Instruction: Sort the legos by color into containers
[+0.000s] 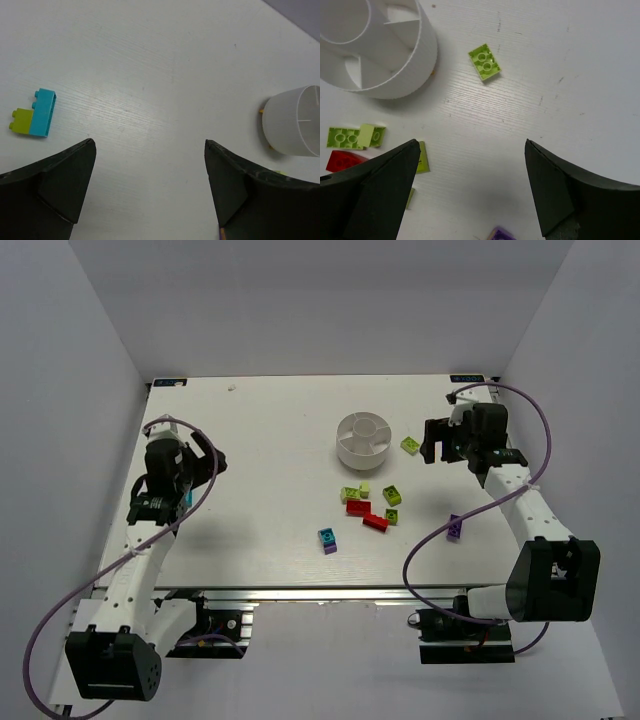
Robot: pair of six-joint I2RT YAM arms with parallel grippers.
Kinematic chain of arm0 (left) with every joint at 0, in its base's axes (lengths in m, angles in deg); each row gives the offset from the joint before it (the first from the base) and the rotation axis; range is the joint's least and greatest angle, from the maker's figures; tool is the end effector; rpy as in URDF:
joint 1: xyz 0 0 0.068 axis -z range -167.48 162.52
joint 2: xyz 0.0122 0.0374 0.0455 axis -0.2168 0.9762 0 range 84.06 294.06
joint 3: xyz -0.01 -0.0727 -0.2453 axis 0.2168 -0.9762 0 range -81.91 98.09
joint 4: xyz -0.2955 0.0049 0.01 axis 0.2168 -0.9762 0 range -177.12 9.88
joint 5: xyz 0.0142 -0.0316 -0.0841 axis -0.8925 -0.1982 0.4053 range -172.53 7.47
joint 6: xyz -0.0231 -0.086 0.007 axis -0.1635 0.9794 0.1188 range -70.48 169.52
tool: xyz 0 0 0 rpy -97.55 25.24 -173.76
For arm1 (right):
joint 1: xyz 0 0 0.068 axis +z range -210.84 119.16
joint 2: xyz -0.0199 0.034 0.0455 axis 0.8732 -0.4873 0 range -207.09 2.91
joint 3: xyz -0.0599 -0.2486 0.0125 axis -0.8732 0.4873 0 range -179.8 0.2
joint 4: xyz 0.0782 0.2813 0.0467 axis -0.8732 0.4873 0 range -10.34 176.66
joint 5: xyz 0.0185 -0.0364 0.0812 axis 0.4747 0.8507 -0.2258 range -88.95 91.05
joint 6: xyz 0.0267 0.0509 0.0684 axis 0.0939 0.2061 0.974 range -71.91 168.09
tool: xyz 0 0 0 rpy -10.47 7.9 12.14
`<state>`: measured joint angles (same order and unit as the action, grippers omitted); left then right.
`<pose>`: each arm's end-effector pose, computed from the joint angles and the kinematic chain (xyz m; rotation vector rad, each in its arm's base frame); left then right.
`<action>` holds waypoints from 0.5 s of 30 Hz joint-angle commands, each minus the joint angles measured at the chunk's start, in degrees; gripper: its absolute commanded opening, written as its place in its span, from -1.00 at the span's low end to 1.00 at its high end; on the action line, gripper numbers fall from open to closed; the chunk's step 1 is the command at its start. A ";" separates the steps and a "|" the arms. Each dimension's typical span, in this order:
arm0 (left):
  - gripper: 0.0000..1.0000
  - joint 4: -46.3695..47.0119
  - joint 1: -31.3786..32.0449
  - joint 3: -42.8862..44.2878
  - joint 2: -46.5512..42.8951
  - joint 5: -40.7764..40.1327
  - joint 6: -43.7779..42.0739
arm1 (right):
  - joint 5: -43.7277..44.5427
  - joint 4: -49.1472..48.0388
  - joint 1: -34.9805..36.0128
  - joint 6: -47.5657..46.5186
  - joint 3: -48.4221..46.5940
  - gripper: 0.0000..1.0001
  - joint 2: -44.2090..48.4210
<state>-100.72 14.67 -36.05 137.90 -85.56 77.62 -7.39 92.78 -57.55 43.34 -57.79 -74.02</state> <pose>0.2961 -0.0070 0.2595 -0.4987 2.0193 -0.2692 0.3778 0.0334 0.2382 -0.2356 2.1137 0.1418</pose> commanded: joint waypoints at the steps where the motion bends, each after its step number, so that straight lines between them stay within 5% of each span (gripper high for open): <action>1: 0.96 -3.47 -0.04 3.43 1.96 -1.54 -2.60 | -8.75 -2.67 0.05 -6.65 -0.28 0.79 1.86; 5: 0.89 -6.73 0.04 5.19 4.16 -3.65 -4.72 | -25.27 1.81 1.10 -23.70 1.48 0.79 4.41; 9: 0.81 -8.23 0.04 5.90 5.13 -4.88 -6.38 | -31.26 10.12 4.26 -37.90 1.93 0.79 3.54; 12: 0.64 -8.75 0.04 6.34 6.53 -5.58 -7.35 | -41.18 16.46 4.71 -42.51 1.13 0.71 2.66; 15: -0.11 -9.46 0.04 7.22 10.48 -7.51 -9.28 | -47.18 15.64 7.24 -44.83 1.31 -0.64 2.31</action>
<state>-108.64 14.67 -31.28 145.75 -90.58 71.39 -43.35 105.24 -52.04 5.37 -56.18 -71.46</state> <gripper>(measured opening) 0.523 0.298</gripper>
